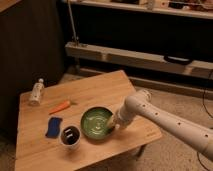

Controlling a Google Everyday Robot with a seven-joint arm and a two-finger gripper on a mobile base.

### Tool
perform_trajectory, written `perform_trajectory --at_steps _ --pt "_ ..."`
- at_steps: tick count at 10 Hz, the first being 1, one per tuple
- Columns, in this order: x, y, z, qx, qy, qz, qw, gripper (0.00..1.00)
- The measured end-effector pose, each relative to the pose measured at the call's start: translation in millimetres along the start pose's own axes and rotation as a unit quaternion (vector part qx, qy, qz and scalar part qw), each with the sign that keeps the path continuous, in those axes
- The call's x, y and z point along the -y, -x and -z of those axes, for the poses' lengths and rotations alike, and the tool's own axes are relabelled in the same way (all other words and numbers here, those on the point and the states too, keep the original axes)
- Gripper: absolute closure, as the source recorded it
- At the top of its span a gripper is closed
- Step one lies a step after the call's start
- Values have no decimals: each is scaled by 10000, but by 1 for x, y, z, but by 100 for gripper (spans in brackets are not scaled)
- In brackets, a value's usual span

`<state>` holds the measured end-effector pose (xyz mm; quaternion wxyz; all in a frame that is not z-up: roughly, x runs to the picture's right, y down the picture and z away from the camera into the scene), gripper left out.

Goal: Pick up the ceramic bowl

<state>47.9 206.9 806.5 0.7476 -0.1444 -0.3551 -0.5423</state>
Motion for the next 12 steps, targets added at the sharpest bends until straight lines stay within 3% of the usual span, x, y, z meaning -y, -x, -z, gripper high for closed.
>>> perform_trajectory --at_steps 5,10,11,12 --pt "14 -2 -7 23 -30 5 10000 46" --pt "17 0 -19 111 85 47 9999 46" --pt "17 1 -22 135 106 54 9998 47" --pt "17 2 -23 150 126 54 9998 54"
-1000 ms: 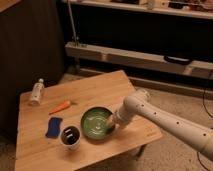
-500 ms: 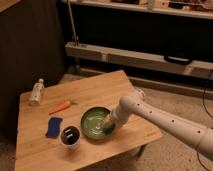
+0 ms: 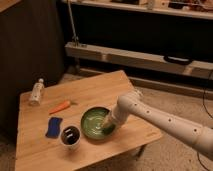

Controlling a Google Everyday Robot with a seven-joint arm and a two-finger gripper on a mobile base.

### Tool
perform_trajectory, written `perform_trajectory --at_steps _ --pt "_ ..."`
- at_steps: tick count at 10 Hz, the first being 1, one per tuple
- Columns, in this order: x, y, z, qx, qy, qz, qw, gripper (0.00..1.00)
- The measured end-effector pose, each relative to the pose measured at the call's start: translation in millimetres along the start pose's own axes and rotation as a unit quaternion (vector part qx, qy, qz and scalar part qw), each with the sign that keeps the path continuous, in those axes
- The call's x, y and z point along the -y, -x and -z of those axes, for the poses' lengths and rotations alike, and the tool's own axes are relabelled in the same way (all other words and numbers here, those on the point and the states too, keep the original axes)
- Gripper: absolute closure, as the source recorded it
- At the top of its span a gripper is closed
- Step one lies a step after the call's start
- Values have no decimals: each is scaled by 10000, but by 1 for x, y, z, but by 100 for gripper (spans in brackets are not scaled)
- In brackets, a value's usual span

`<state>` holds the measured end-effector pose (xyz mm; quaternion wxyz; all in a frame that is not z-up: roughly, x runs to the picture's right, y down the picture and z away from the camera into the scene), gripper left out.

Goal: Pick up the ceramic bowl

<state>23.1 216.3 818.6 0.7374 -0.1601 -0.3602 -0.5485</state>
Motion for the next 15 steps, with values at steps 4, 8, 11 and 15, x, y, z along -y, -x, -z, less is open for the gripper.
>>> perform_trajectory --at_steps 4,8,11,15 --pt "3 -5 12 -94 -168 -165 9997 80" --pt "5 -27 68 -301 -746 -516 9954 80" --pt "13 -46 127 -465 -1543 -749 9841 80" --pt "8 -52 151 -590 -2487 -865 9629 80"
